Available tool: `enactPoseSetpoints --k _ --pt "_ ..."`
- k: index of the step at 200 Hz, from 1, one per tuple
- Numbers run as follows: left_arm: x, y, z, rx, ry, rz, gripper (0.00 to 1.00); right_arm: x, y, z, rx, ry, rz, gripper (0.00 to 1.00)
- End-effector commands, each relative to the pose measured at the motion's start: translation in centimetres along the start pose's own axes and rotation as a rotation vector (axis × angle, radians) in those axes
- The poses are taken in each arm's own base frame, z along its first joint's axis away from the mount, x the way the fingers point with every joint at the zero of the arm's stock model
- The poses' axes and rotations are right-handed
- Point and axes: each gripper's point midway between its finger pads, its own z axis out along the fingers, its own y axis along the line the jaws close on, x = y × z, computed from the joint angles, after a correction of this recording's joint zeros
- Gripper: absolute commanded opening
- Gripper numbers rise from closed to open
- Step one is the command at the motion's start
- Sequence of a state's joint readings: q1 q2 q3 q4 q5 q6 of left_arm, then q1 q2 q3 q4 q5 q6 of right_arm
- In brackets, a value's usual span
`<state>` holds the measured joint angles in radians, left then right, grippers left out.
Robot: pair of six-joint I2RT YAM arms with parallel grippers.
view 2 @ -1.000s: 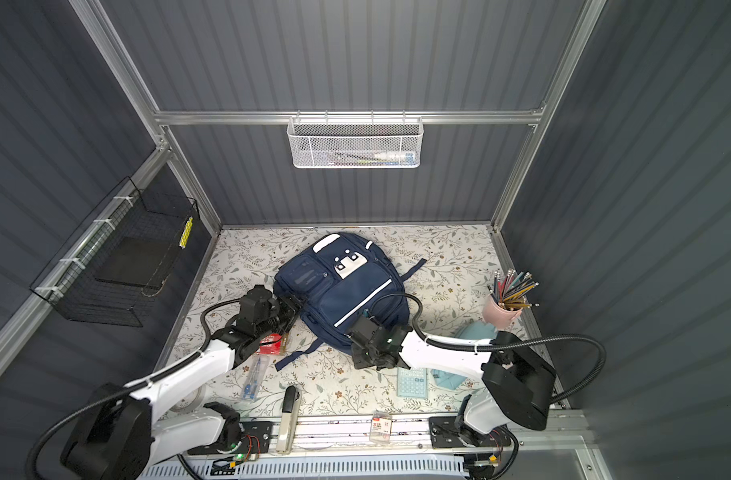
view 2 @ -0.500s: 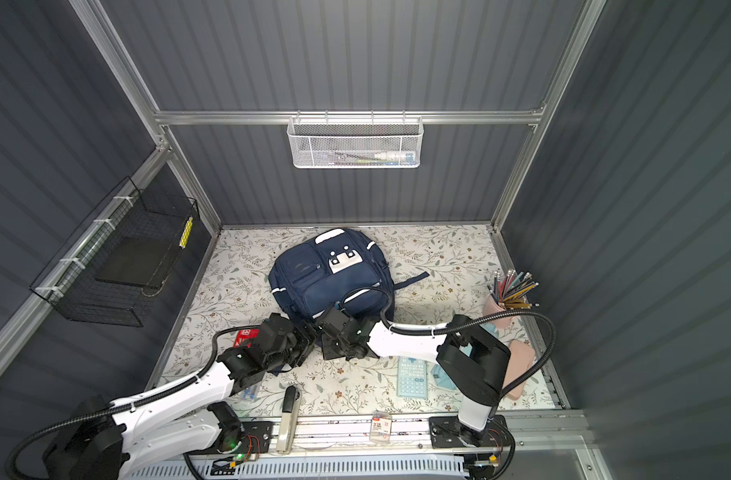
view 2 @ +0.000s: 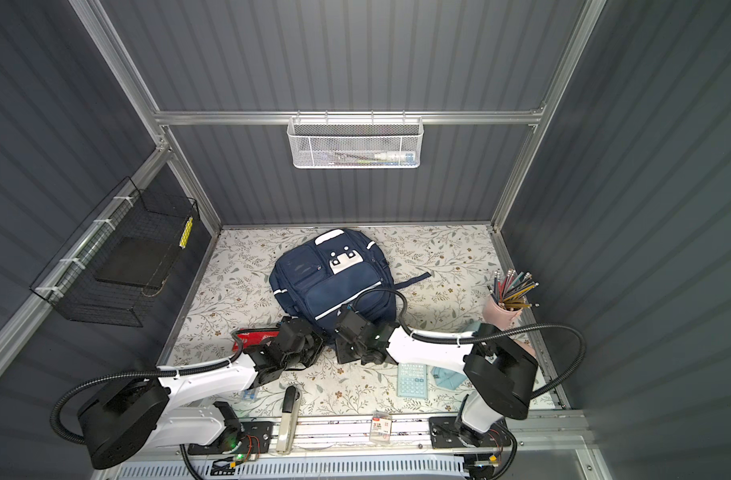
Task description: Pack the student bag
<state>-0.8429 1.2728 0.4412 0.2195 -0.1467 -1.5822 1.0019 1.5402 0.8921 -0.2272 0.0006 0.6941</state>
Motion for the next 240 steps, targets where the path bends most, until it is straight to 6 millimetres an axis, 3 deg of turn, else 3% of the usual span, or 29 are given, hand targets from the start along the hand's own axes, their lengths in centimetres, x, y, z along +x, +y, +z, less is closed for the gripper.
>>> enactPoseSetpoints --k 1,38,71,94,121,156,176,199,206,217,240 --pt "-2.3 0.9 -0.9 -0.045 -0.106 0.038 0.0 0.1 -5.5 -1.8 0.092 0.023 0.007 0.0" --pt "-2.9 -0.2 -1.9 -0.041 -0.121 0.102 0.0 -1.1 -11.6 -4.3 0.182 0.024 0.06 0.0" --pt "-2.6 -0.8 -2.2 -0.033 -0.102 0.12 0.0 -3.0 -16.4 -5.2 0.243 -0.026 0.15 0.0" --pt "-2.9 -0.9 -2.6 -0.028 -0.116 0.128 0.0 -3.7 -17.5 -5.7 0.283 -0.02 0.152 0.0" --pt "-4.2 -1.1 -2.6 -0.046 -0.132 0.143 0.0 -2.0 -14.8 -7.5 0.365 -0.007 0.058 0.0" --pt "-7.8 -2.1 -2.5 -0.054 -0.188 0.148 0.0 2.2 -10.8 -7.5 0.281 0.023 0.078 0.0" --pt "-9.0 -3.0 -2.1 -0.069 -0.204 0.196 0.26 2.3 -7.6 -6.9 0.21 0.002 0.056 0.0" --pt "-9.9 -3.5 -2.5 -0.108 -0.226 0.249 0.79 0.5 -2.2 -5.3 0.079 -0.013 -0.049 0.0" --pt "-10.2 -3.7 -3.0 -0.121 -0.229 0.264 0.9 -0.4 -0.8 -4.9 0.061 -0.018 -0.089 0.0" --pt "-10.8 -3.9 -4.7 -0.159 -0.249 0.284 0.99 -2.0 1.3 -4.2 0.034 -0.027 -0.119 0.0" --pt "-10.9 -3.8 -8.4 -0.171 -0.267 0.27 1.0 -4.0 5.0 -1.9 -0.048 -0.034 -0.118 0.0"
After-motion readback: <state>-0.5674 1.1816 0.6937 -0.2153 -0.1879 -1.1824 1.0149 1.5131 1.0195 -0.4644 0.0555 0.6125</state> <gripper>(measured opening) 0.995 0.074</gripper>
